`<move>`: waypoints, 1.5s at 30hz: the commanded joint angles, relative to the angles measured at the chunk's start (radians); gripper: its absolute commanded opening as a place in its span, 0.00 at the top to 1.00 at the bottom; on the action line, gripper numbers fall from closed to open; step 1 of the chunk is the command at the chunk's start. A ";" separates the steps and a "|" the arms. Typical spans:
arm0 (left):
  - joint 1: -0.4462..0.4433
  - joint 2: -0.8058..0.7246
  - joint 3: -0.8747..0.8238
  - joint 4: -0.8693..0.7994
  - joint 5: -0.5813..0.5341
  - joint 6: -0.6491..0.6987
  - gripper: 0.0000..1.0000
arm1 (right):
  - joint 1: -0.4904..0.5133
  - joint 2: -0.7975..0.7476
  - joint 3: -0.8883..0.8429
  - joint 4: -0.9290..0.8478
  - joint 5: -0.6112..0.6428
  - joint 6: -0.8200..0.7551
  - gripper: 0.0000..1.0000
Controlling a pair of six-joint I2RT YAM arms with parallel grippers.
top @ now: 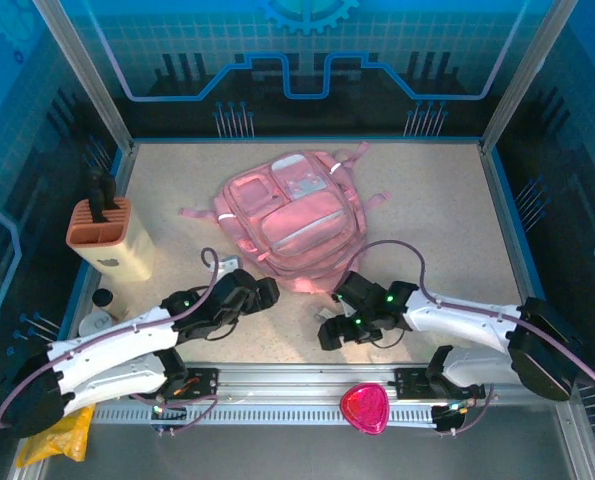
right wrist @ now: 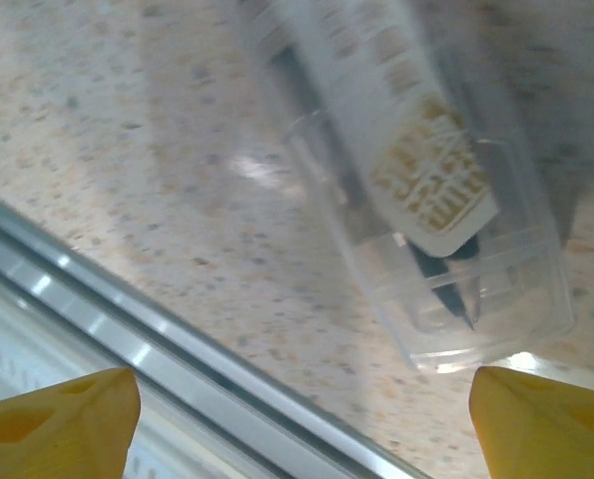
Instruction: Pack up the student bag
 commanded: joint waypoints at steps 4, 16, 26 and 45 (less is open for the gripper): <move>0.015 -0.072 -0.039 -0.052 -0.024 -0.027 0.01 | 0.027 -0.035 0.071 -0.112 0.123 -0.097 0.04; 0.031 -0.045 -0.044 0.004 -0.016 -0.006 0.01 | 0.060 0.134 0.158 -0.165 0.252 -0.322 0.01; 0.044 -0.006 -0.027 0.031 -0.008 -0.007 0.01 | 0.082 0.241 0.174 -0.114 0.299 -0.357 0.27; 0.056 0.032 -0.028 0.056 0.011 -0.011 0.01 | 0.137 0.324 0.190 -0.099 0.367 -0.352 0.50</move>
